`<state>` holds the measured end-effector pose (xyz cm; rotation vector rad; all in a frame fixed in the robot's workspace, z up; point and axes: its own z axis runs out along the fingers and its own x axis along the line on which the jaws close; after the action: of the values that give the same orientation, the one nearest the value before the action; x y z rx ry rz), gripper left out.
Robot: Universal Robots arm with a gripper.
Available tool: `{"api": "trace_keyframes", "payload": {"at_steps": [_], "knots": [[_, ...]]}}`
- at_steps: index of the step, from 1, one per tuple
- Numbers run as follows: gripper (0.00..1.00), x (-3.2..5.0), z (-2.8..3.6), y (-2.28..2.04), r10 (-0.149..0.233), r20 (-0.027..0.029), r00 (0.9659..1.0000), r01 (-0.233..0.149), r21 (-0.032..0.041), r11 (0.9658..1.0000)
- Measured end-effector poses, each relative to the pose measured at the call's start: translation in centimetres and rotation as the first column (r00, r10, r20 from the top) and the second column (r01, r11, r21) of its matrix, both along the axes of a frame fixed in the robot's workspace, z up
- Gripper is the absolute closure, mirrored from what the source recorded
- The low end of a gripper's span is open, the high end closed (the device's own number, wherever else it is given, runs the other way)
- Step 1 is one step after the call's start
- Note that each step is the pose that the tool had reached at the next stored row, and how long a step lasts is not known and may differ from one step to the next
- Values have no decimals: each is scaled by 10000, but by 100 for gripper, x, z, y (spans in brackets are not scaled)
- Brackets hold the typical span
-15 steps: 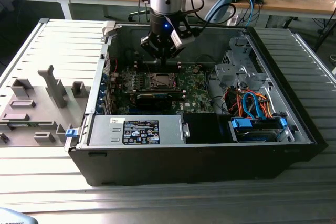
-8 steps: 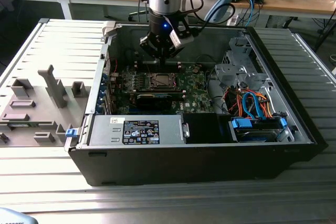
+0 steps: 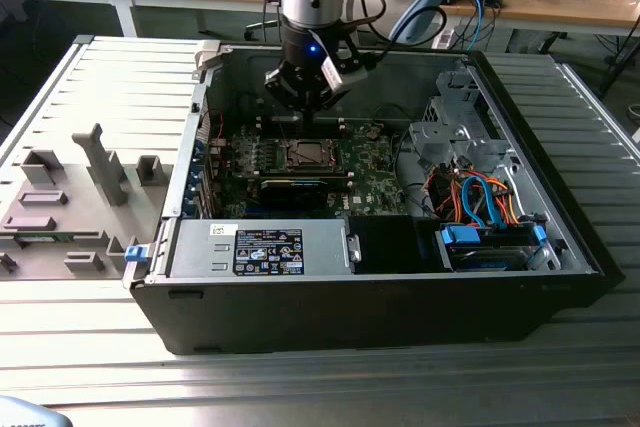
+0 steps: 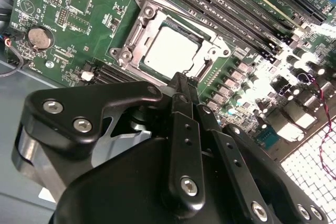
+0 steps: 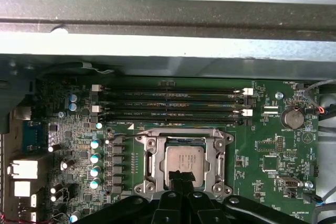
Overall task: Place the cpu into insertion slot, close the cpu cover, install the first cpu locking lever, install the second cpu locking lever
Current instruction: 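Install the first cpu locking lever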
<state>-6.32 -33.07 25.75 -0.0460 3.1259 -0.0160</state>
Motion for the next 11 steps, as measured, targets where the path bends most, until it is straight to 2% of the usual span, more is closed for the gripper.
{"api": "trace_keyframes", "payload": {"at_steps": [11], "knots": [[89,-25,0,0,1,0,10000,-1,1,10000]]}}
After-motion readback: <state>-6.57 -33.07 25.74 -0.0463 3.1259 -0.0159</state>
